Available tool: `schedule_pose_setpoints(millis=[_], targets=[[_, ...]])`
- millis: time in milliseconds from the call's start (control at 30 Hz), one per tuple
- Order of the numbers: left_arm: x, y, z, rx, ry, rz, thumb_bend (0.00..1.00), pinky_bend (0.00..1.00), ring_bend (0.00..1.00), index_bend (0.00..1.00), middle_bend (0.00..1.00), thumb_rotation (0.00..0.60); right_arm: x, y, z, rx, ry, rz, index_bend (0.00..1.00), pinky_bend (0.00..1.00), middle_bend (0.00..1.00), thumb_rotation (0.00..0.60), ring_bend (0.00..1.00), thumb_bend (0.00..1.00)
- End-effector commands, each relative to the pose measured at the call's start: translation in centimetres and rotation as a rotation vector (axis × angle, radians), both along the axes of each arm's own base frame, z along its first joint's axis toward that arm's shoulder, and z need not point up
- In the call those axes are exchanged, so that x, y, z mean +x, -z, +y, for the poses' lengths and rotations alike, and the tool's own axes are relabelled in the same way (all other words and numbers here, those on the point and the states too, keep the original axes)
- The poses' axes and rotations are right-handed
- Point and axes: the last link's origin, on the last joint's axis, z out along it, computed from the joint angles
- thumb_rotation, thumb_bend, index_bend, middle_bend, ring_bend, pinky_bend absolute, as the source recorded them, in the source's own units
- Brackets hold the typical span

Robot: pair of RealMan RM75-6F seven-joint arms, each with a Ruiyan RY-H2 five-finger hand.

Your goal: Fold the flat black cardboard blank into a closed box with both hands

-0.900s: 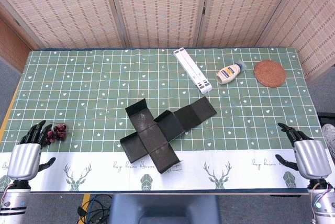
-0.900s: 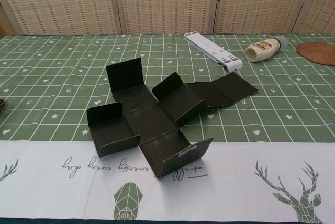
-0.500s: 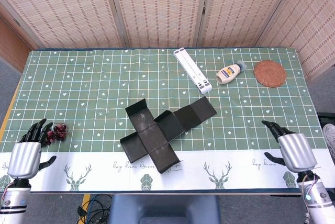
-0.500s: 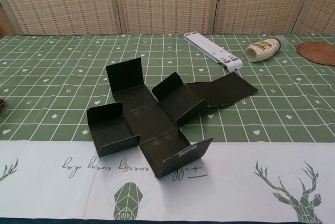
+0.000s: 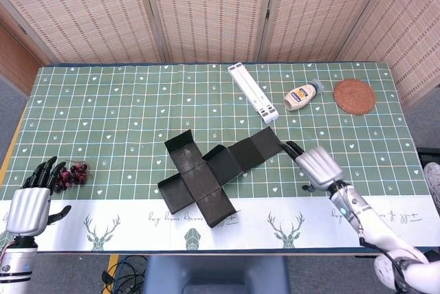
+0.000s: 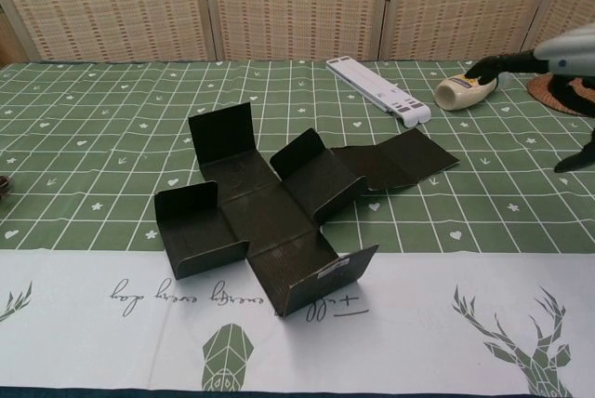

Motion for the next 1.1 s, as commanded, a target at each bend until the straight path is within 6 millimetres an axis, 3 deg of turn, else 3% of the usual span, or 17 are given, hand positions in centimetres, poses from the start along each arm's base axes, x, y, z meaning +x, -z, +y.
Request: schedule_pose_setpoints(millis=[33, 400, 1100], targets=[[-0.1, 0.0, 0.0, 0.000, -0.003, 0.001, 0.02, 0.29, 0.10, 0.12, 0.09, 0.600, 2.8, 3.6, -3.6, 0.083, -0.039, 0.070, 0.00, 1.00, 0.08, 0.600, 0.74, 0.09], [-0.3, 0.2, 0.4, -0.013, -0.021, 0.016, 0.02, 0.27, 0.10, 0.12, 0.09, 0.600, 5.3, 8.9, -7.4, 0.138, -0.031, 0.151, 0.00, 1.00, 0.07, 0.600, 0.74, 0.09], [-0.7, 0.2, 0.6, -0.020, -0.030, 0.014, 0.02, 0.27, 0.10, 0.12, 0.08, 0.600, 6.8, 14.1, -10.0, 0.154, -0.021, 0.235, 0.00, 1.00, 0.06, 0.600, 0.74, 0.10]])
